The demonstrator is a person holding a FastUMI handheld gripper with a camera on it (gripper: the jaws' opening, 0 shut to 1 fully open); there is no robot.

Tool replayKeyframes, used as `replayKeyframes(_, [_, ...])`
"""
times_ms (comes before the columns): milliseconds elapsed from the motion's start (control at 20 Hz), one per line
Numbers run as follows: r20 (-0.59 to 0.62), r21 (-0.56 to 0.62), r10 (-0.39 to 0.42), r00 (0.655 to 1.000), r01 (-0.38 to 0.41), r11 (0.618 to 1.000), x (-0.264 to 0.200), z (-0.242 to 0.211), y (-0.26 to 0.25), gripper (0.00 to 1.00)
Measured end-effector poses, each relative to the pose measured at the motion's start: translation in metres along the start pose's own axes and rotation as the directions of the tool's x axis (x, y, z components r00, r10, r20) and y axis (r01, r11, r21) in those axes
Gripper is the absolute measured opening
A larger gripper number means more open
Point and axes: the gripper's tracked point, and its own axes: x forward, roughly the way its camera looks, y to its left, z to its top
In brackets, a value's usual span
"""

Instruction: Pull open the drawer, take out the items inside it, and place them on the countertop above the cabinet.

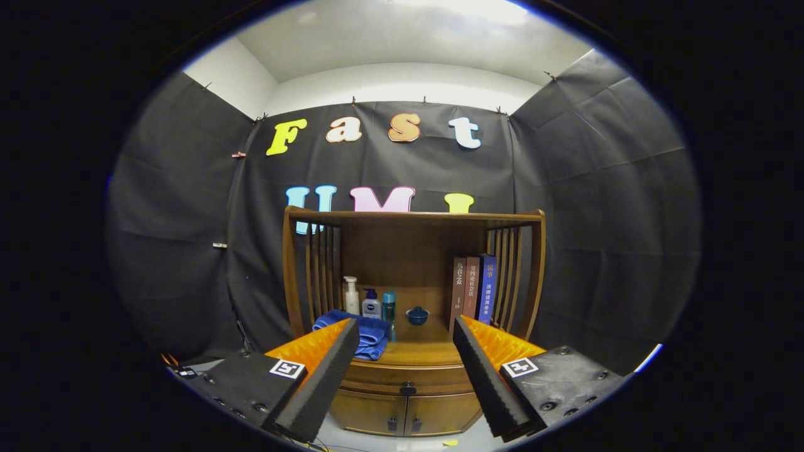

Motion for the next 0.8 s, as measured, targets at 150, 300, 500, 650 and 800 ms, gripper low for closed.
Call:
replayKeyframes(150, [-0.010,0.002,0.001,1.000,-0.001,1.000,0.003,-0.006,0.000,0.98])
replayKeyframes(300, [-0.032,0.008,-0.003,0.999,0.003,1.000,0.008,-0.016,-0.002,0.98])
replayKeyframes(500, [-0.054,0.013,-0.017,0.998,0.018,1.000,0.019,-0.035,-0.006,0.98])
replayKeyframes(650, [-0.088,0.024,-0.006,0.996,0.008,1.000,0.034,-0.061,-0.003,0.98])
replayKeyframes(800, [-0.126,0.031,-0.010,0.992,0.014,0.999,0.053,-0.091,-0.005,0.98])
